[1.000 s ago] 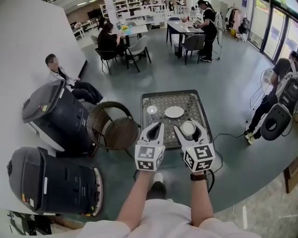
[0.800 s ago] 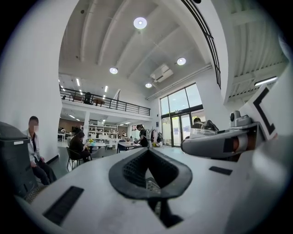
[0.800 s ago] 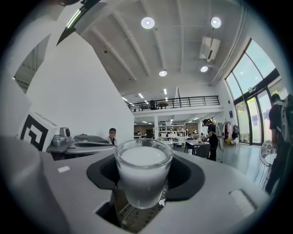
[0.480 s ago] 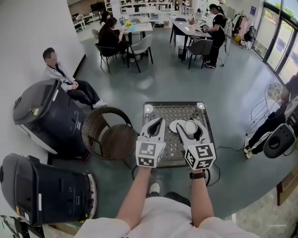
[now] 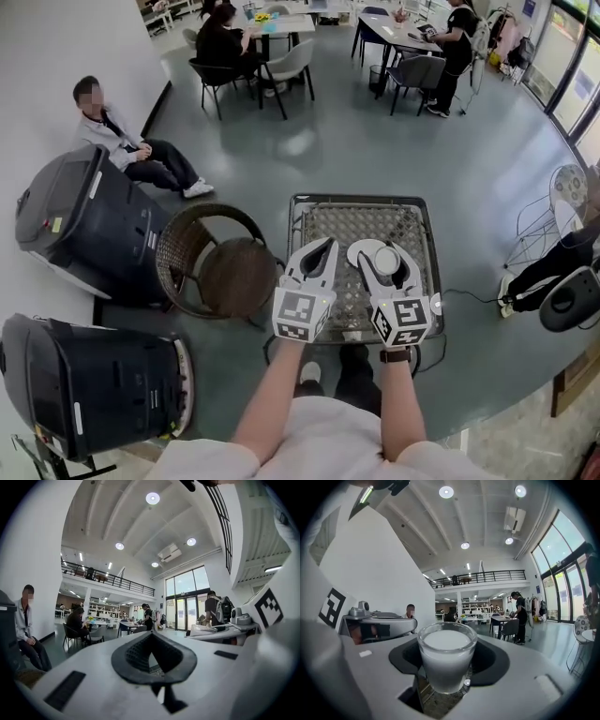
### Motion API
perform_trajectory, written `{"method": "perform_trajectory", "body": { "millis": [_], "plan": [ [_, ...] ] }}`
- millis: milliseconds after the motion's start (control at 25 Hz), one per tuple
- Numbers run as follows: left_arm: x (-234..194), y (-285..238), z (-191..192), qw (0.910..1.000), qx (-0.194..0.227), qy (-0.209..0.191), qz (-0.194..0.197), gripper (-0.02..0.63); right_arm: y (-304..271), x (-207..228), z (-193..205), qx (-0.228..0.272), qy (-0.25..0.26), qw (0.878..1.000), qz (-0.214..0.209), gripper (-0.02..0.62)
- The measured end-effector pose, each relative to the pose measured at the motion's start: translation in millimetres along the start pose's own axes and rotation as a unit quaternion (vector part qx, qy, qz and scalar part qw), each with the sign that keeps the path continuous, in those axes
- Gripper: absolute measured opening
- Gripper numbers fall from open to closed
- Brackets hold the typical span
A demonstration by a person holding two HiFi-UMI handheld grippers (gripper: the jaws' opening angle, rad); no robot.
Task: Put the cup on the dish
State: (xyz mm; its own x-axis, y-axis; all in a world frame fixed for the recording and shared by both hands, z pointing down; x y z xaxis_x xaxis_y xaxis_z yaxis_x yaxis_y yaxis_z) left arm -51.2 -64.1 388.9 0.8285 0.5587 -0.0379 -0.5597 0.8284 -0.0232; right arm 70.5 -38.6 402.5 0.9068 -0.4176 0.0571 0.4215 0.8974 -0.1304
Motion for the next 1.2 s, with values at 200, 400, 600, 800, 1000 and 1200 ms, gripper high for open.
{"method": "perform_trajectory", "body": {
  "millis": [200, 400, 600, 800, 1000, 1200],
  "plan": [
    [-11, -35, 35, 0.9996, -0.023, 0.004, -0.016, 0.005, -29, 33, 38, -0.025, -0.008, 1.000, 0.006, 0.254],
    [-13, -67, 67, 0.9991, -0.038, -0.003, -0.020, 0.005, -51, 59, 80, -0.053, -0.025, 0.998, 0.016, 0.253],
    [-5, -94, 93, 0.9980, -0.064, 0.002, -0.003, 0.005, -60, 85, 111, -0.076, -0.019, 0.997, 0.025, 0.253],
    [0, -107, 119, 0.9970, -0.077, -0.001, 0.010, 0.005, -73, 93, 144, -0.093, 0.047, 0.994, 0.015, 0.253],
    [7, -118, 143, 0.9963, -0.084, -0.005, 0.014, 0.005, -85, 108, 181, -0.116, 0.024, 0.993, -0.005, 0.253],
    [12, -129, 169, 0.9943, -0.105, 0.012, 0.017, 0.005, -97, 124, 224, -0.145, -0.026, 0.989, -0.015, 0.253]
  ]
}}
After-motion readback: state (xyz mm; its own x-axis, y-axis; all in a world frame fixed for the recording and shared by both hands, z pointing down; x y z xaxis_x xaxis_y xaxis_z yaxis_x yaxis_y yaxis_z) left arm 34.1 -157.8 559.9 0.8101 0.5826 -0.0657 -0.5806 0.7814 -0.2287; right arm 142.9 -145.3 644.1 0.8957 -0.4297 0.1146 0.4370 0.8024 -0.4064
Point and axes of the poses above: the fingertips, and each gripper's own axes: y backward along the fingers, x to its right, z out of its underside, the point moved 4 cm from there along y, backward along the fingers, and after that the axes turned 6 degrees about -z, right-handed, at the moved point
